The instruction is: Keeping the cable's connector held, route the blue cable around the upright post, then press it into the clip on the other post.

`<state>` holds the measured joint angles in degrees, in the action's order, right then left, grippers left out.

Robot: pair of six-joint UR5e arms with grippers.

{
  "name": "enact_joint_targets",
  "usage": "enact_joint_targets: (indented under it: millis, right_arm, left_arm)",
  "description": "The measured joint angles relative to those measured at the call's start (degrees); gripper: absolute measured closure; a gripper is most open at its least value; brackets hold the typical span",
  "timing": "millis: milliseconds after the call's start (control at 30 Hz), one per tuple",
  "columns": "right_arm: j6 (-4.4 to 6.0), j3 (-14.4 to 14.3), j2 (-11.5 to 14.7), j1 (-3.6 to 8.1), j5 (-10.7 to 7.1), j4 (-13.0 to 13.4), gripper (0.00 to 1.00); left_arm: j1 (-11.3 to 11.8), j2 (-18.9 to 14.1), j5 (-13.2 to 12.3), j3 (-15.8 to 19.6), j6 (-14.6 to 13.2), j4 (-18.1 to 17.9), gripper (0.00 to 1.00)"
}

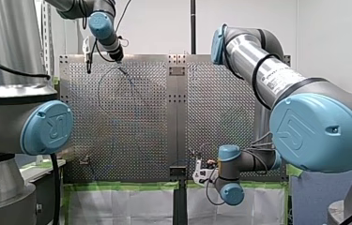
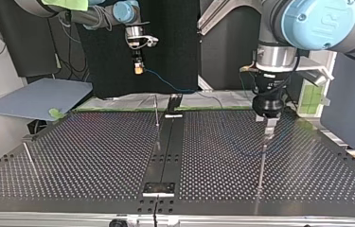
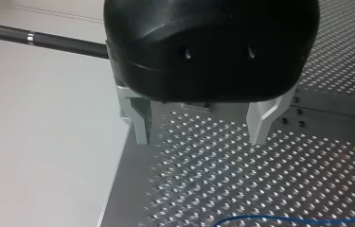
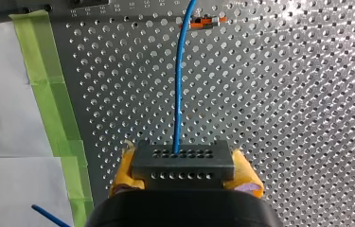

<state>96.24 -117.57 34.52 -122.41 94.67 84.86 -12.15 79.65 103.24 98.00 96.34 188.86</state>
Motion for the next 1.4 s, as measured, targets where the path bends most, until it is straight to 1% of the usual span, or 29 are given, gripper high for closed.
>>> enact_joint_targets:
  millis: [167,367,467,633,1067,1167,1400]
  right_arm:
    - [-0.05,0.01,0.0,0.0,-0.01,-0.03,1.0]
    - [-0.07,0.01,0.01,0.0,-0.01,0.0,1.0]
    - [-0.07,0.01,0.0,0.01,-0.01,-0.01,1.0]
    - [-0.07,0.01,0.0,0.01,-0.06,-0.03,1.0]
    - [-0.16,0.01,0.0,-0.07,-0.07,-0.04,1.0]
    - [-0.15,0.0,0.0,-0.07,-0.06,-0.04,1.0]
    - [-0.16,0.01,-0.01,-0.07,-0.05,0.0,1.0]
  left_arm:
    - [0.0,1.04,0.5,-0.01,-2.52,-0.04,0.0]
    - [0.0,1.36,1.02,-0.02,-5.45,-0.12,0.0]
    - [0.0,1.39,1.15,-0.02,-6.32,-0.14,0.0]
    - [0.0,1.36,2.48,-0.02,-6.66,-0.14,0.0]
    - [0.03,0.99,7.83,-0.02,-6.1,0.51,0.0]
    - [0.02,0.92,8.43,-0.02,-6.05,0.59,0.0]
    - [0.07,0.89,8.74,-0.02,-5.94,0.72,0.0]
